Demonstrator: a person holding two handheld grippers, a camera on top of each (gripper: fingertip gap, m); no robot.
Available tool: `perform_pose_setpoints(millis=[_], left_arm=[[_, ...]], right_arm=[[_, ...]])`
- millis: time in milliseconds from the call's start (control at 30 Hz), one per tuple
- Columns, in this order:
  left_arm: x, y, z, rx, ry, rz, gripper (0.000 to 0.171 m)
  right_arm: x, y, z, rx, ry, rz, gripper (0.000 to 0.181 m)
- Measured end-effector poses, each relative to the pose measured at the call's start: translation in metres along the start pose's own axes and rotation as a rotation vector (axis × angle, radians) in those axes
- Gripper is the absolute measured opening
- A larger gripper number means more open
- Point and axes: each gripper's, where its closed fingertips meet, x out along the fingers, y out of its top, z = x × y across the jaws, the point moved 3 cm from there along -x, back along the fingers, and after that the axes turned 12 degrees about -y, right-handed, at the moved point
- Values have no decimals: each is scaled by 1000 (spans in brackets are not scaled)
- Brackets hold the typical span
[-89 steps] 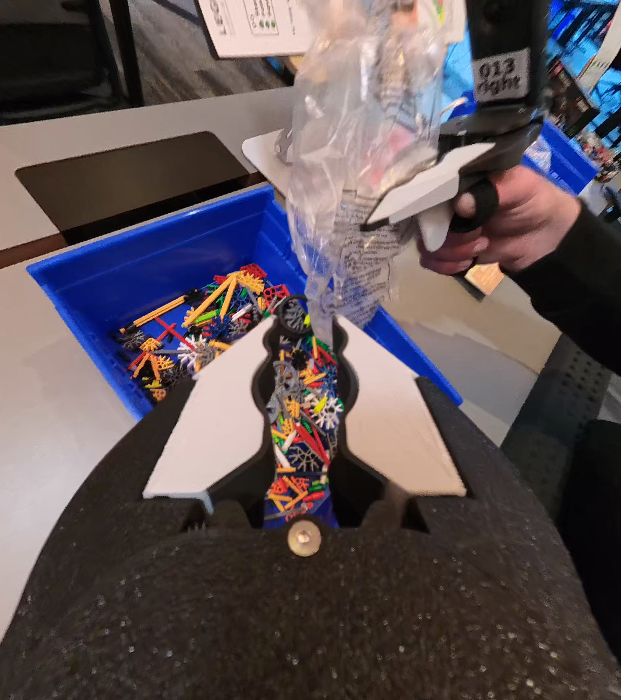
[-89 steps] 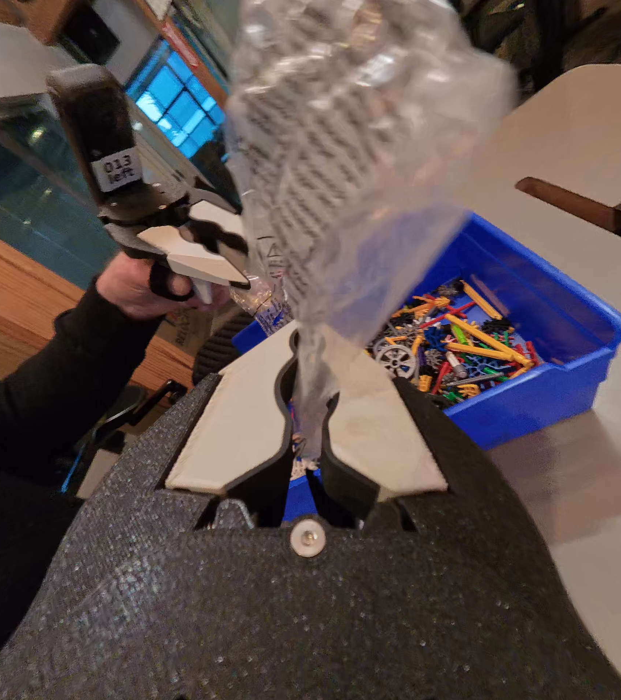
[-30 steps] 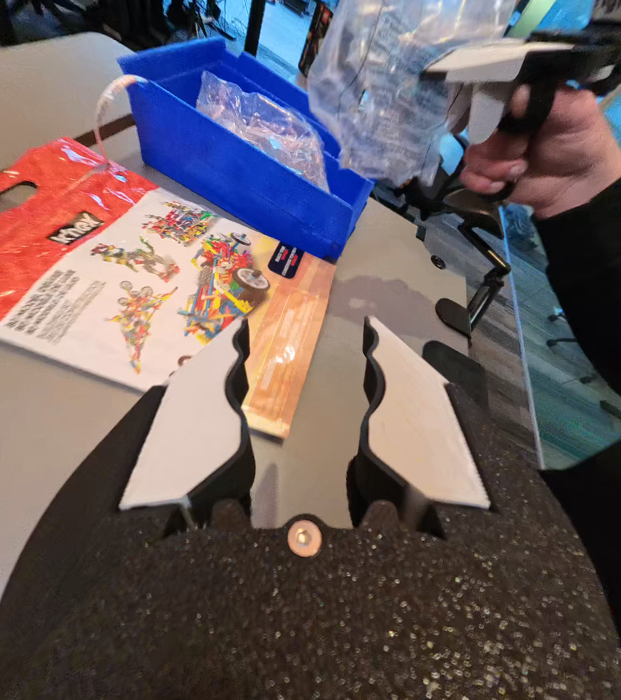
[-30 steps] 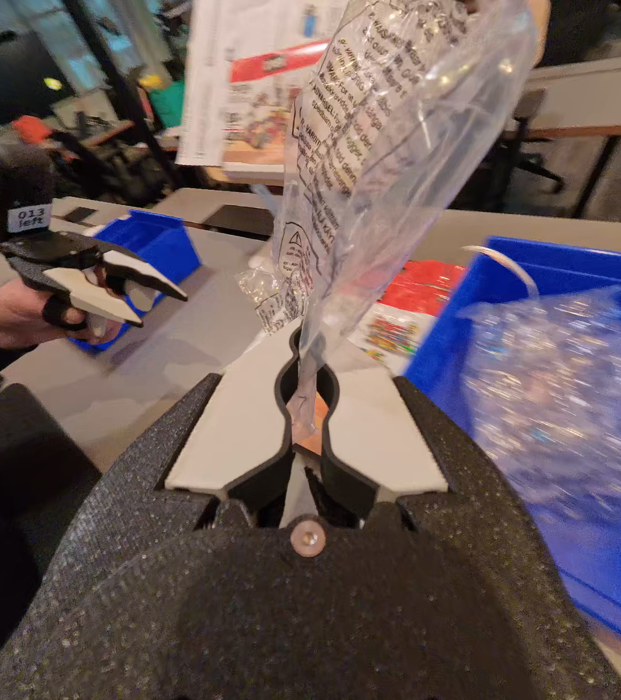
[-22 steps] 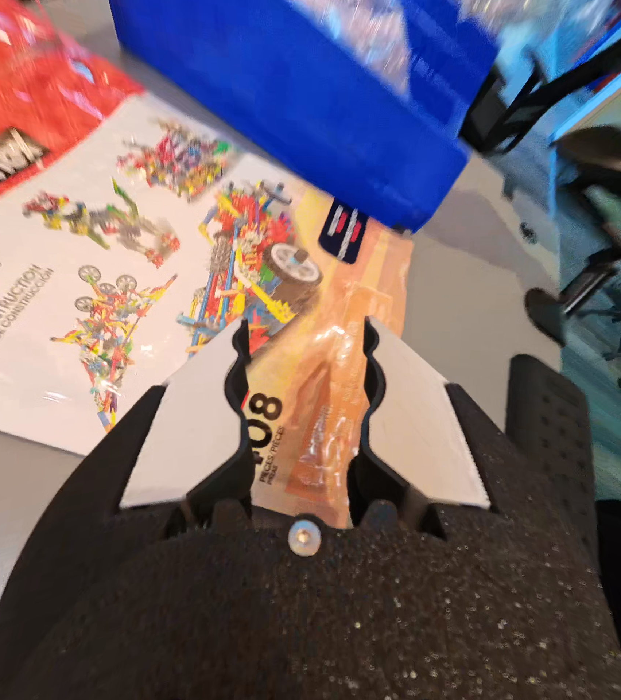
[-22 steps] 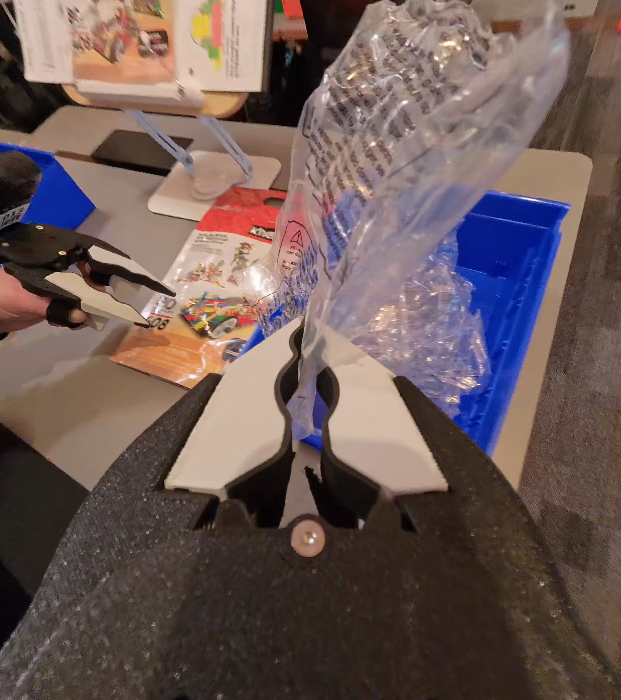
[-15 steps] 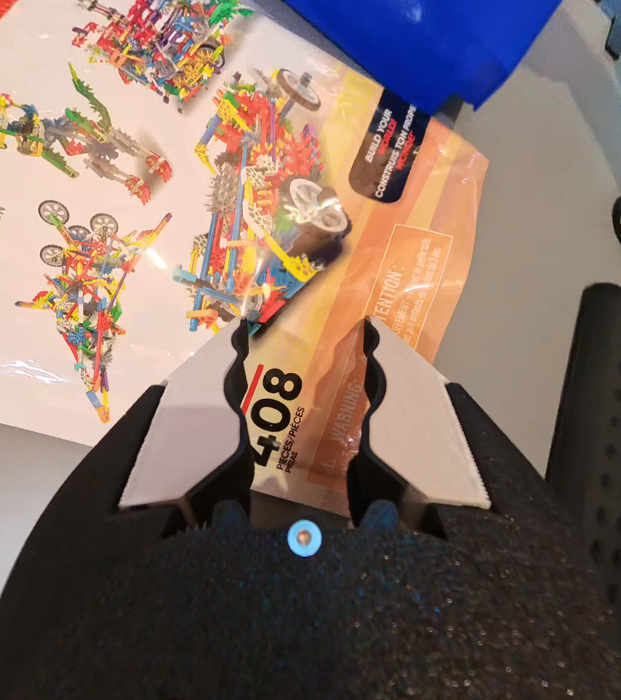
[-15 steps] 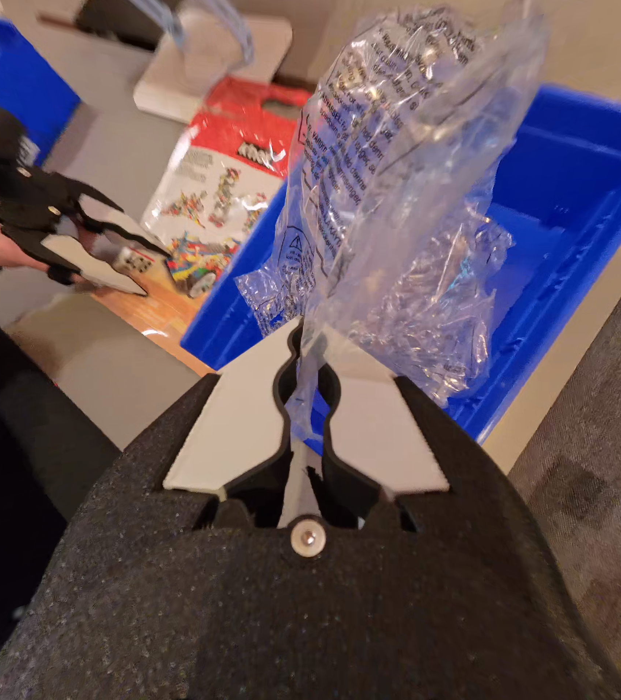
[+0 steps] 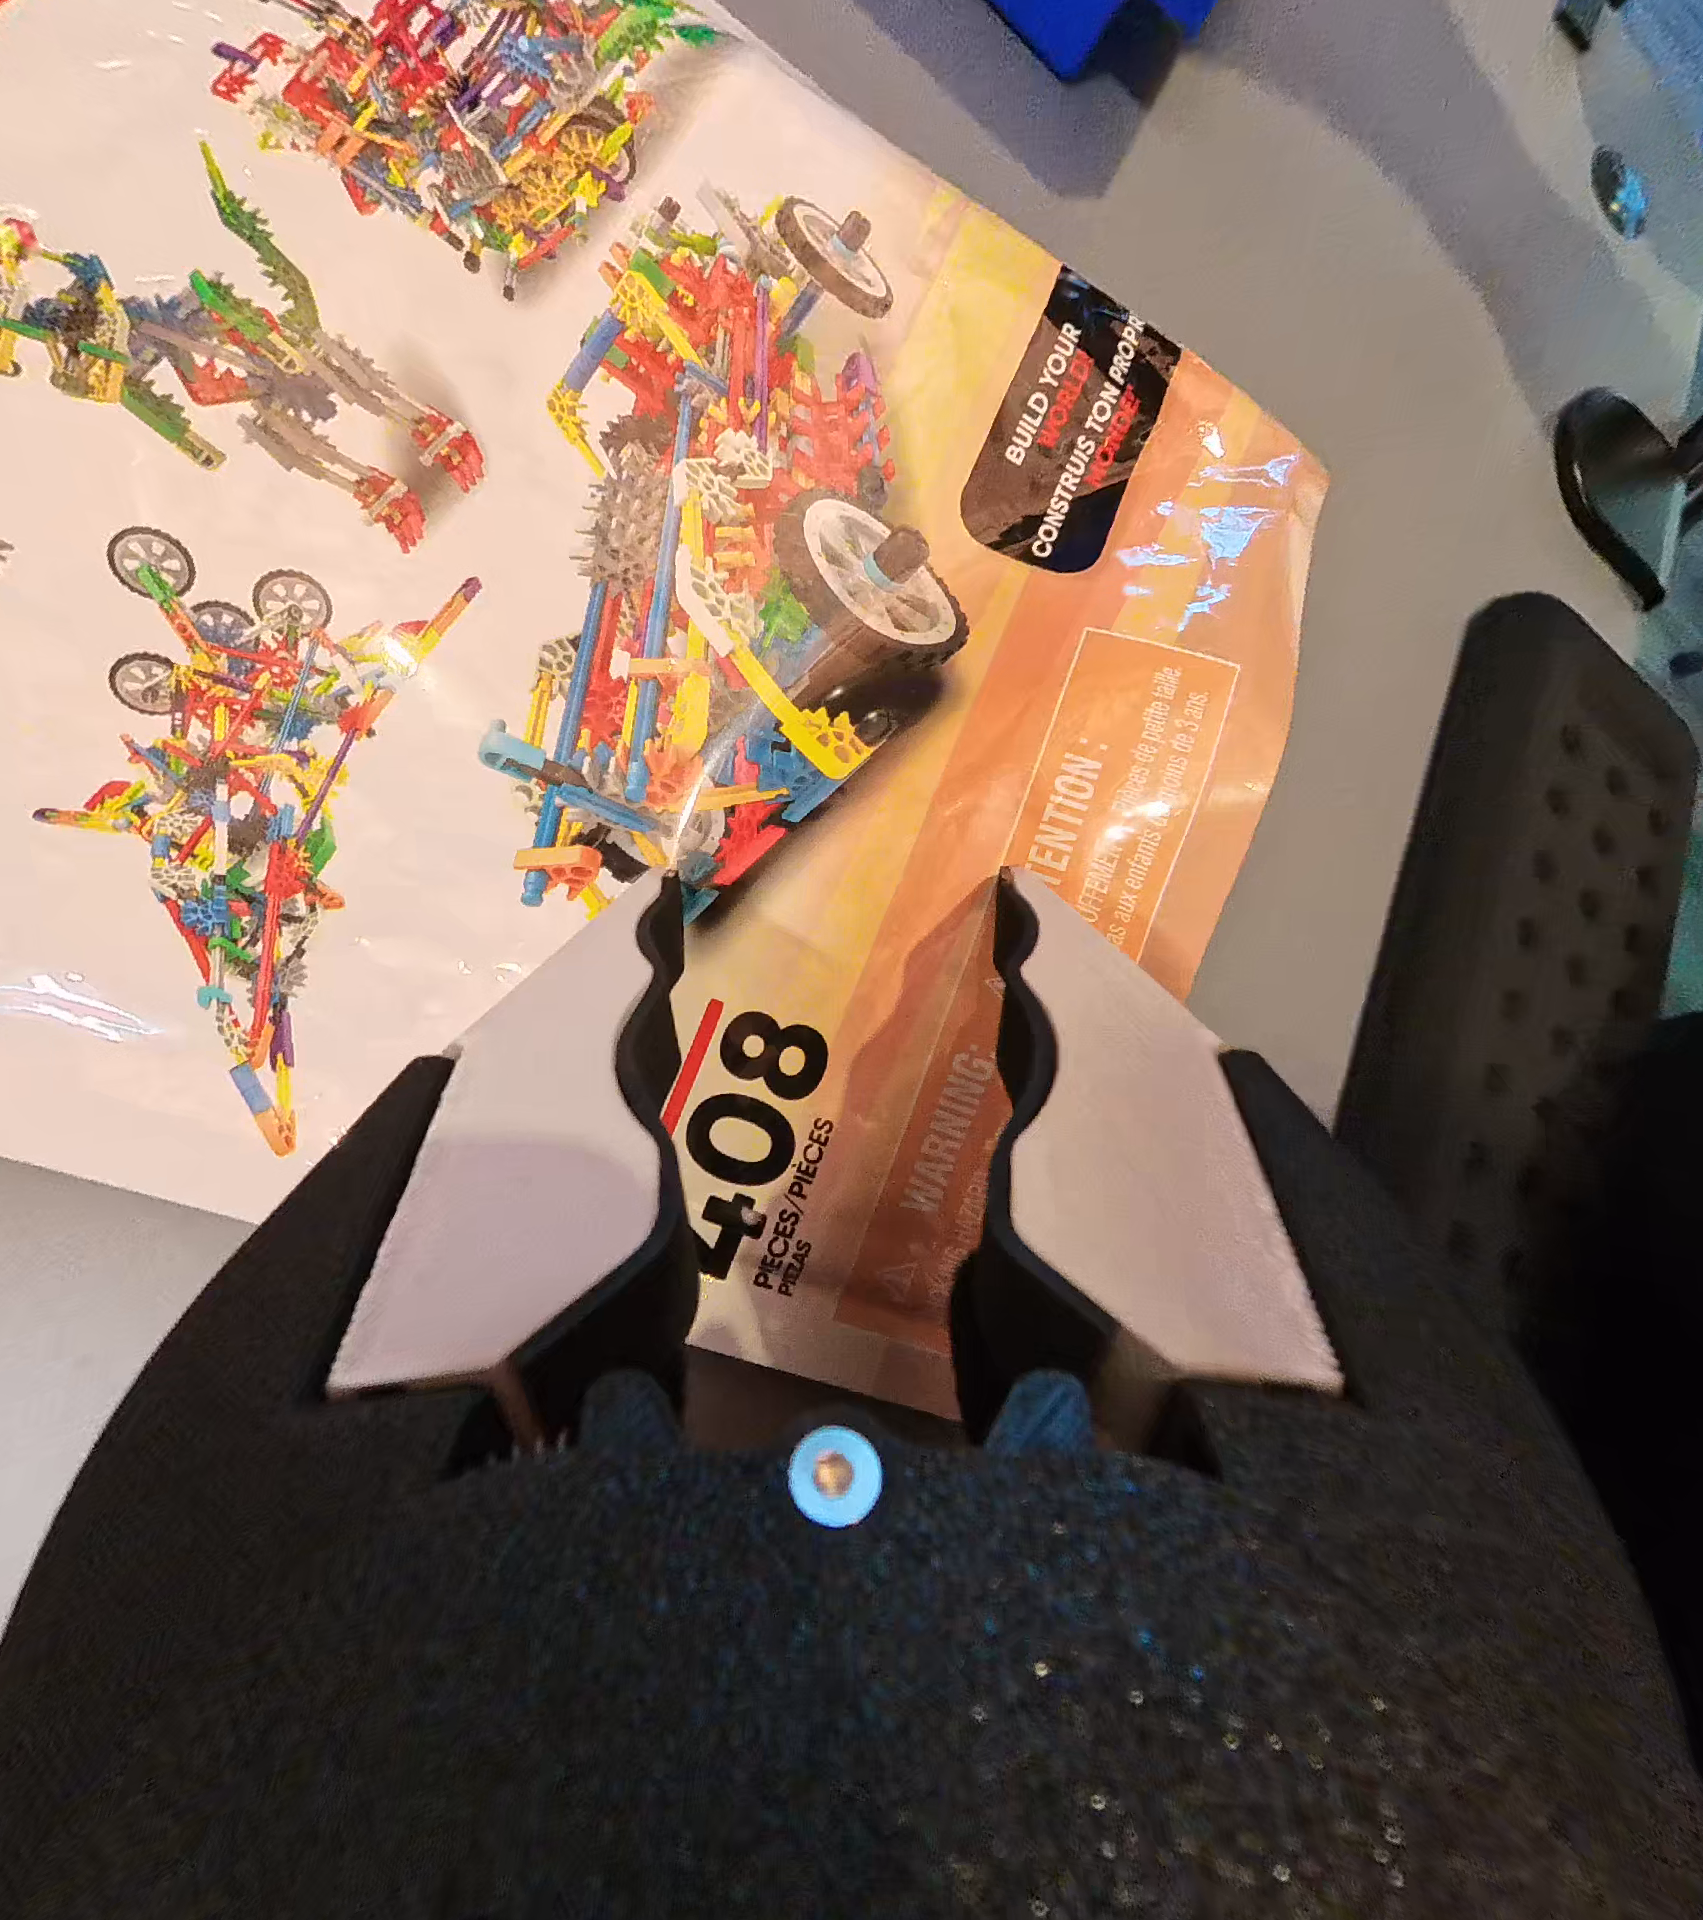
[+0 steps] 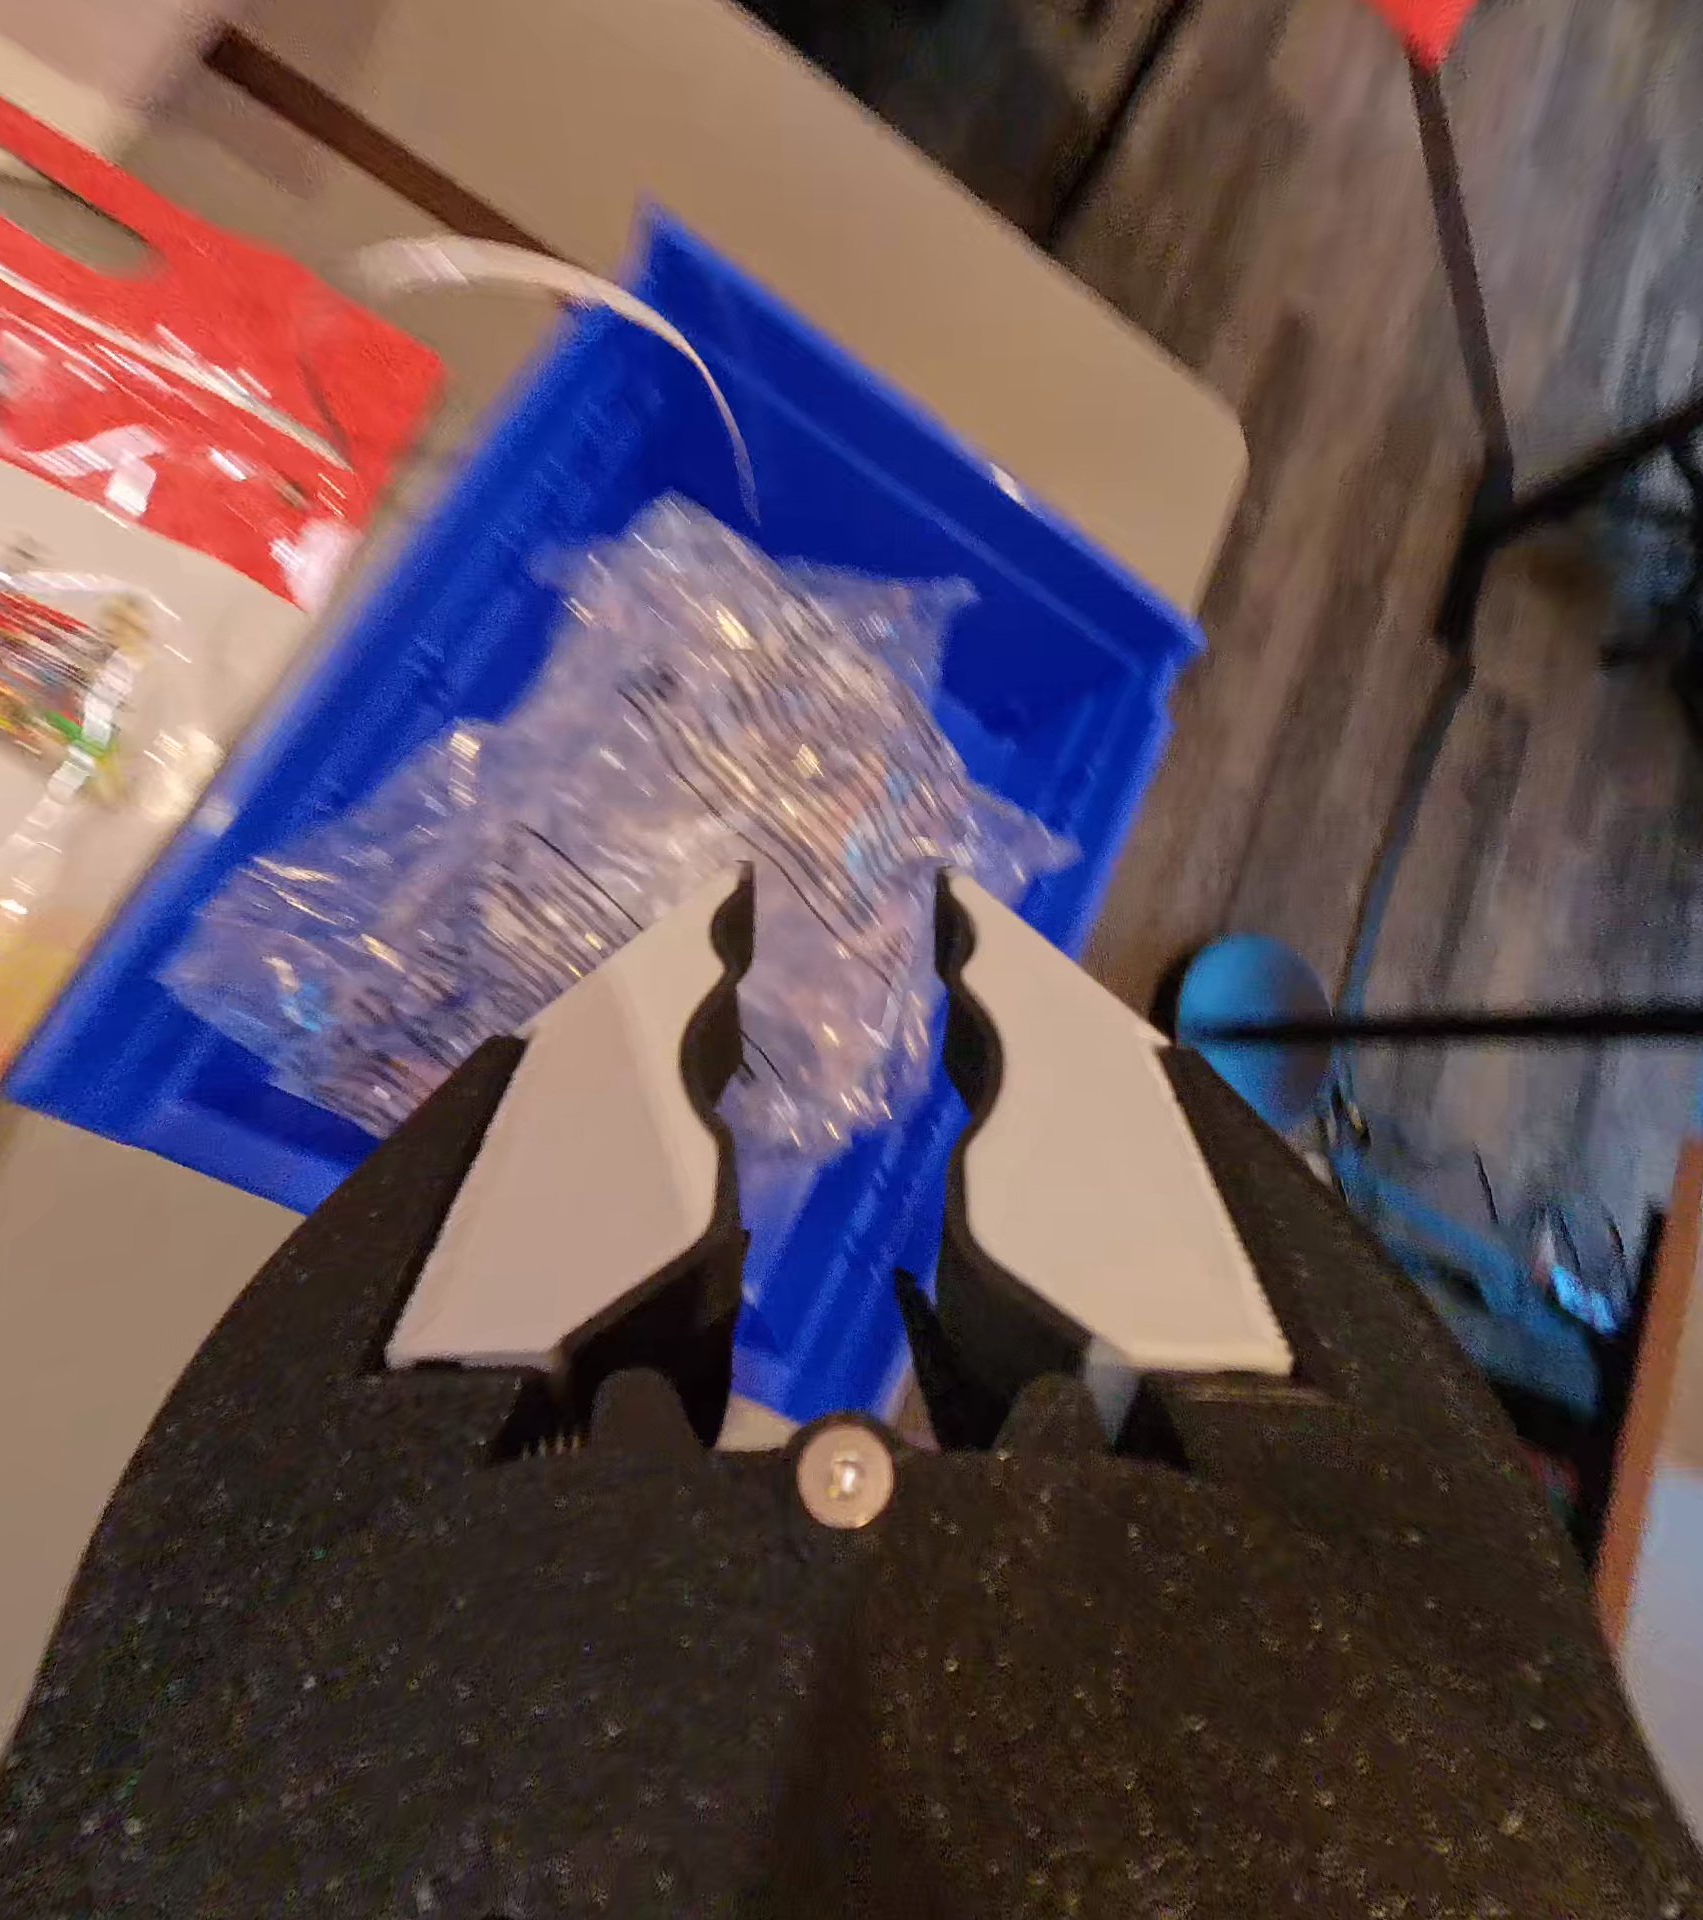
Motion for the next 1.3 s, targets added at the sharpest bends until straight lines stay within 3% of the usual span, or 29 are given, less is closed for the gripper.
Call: perform_pose_setpoints(millis=[67, 133, 367, 467, 533, 700, 767, 867, 1133, 1233, 1300], left_arm=[[-4, -6, 2, -11, -1, 10, 57], [-7, -10, 4, -25, 0, 21, 57], [-10, -16, 6, -40, -9, 51, 57], [-11, -16, 5, -53, -13, 67, 55], [-11, -16, 5, -48, -8, 67, 55], [-10, -16, 7, -48, 1, 61, 57], [-9, -16, 8, -42, 3, 54, 61], [-9, -15, 13, -31, 3, 53, 68], [-13, -7, 23, 31, 20, 87, 71], [-16, -4, 28, 61, 29, 108, 70], [-15, -5, 32, 66, 19, 105, 70]], right_arm=[[-2, 19, -22, 22, 85, 137, 18], [15, 15, -33, 51, 122, 131, 11], [96, -47, -59, 25, 78, -148, 0], [117, -76, -81, 3, 140, -291, 0], [124, -80, -84, -33, 115, -304, 0], [113, -67, -72, 4, 99, -260, 0], [103, -60, -66, 8, 76, -230, 8], [85, -46, -56, 18, 43, -168, 19], [31, -25, -31, 67, -99, -23, 23], [6, -16, -33, 76, -118, 71, 24], [-15, -2, -52, 49, -41, 179, 25]])
